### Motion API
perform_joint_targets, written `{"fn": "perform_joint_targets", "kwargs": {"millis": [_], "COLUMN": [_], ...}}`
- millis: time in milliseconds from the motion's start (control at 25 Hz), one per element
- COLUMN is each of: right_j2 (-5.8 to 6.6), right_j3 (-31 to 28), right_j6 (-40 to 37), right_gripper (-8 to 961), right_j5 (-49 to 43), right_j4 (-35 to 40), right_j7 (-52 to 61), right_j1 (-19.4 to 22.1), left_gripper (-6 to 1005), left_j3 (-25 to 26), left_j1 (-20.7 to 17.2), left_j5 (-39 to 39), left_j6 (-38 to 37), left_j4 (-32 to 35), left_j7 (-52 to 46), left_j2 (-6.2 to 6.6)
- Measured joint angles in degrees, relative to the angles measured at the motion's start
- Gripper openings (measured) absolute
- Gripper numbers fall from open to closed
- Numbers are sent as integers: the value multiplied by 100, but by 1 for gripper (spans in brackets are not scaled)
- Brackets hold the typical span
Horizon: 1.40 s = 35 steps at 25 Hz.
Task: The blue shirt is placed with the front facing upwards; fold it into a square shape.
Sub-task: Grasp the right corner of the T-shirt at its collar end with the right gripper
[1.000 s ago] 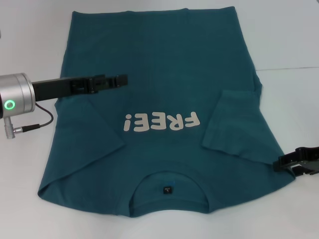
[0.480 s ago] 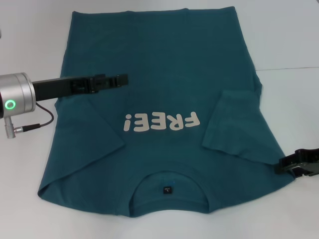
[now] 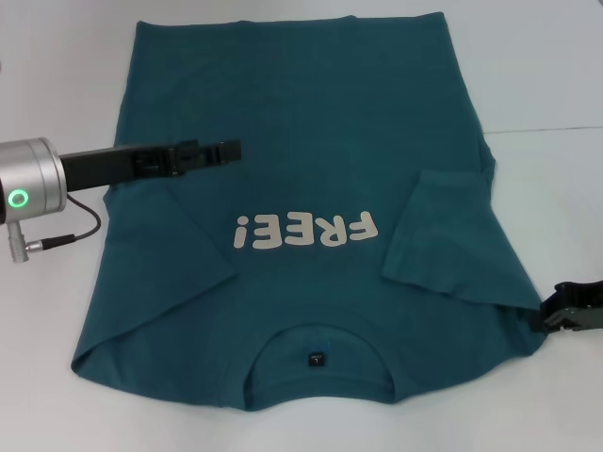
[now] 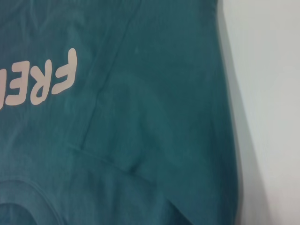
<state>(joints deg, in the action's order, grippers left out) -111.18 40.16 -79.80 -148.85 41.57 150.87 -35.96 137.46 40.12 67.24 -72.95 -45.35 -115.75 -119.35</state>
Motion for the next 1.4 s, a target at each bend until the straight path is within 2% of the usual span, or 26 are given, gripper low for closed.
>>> {"fn": "perform_joint_targets", "kwargs": {"millis": [200, 440, 720, 1400], "right_j2": [2, 29, 79, 47], "right_j3": [-10, -9, -180, -304], "right_j6": [0, -5, -18, -162], "right_gripper": [121, 46, 51, 41], "right_j5": [-4, 2, 60, 317], "right_j4": [0, 58, 74, 308], "right_j7": [10, 13, -120, -418], "right_j1": [-6, -8, 13, -77], "left_gripper": [886, 886, 886, 885], "left_j3": [0, 9, 76, 106], "left_j1": [-8, -20, -23, -132], "left_j5": [1, 1, 0, 0], "left_j6": [0, 0, 0, 297], "left_j4": [0, 8, 4, 28], "left_j7": [14, 19, 20, -1], "left_j2": [0, 0, -8, -25]}}
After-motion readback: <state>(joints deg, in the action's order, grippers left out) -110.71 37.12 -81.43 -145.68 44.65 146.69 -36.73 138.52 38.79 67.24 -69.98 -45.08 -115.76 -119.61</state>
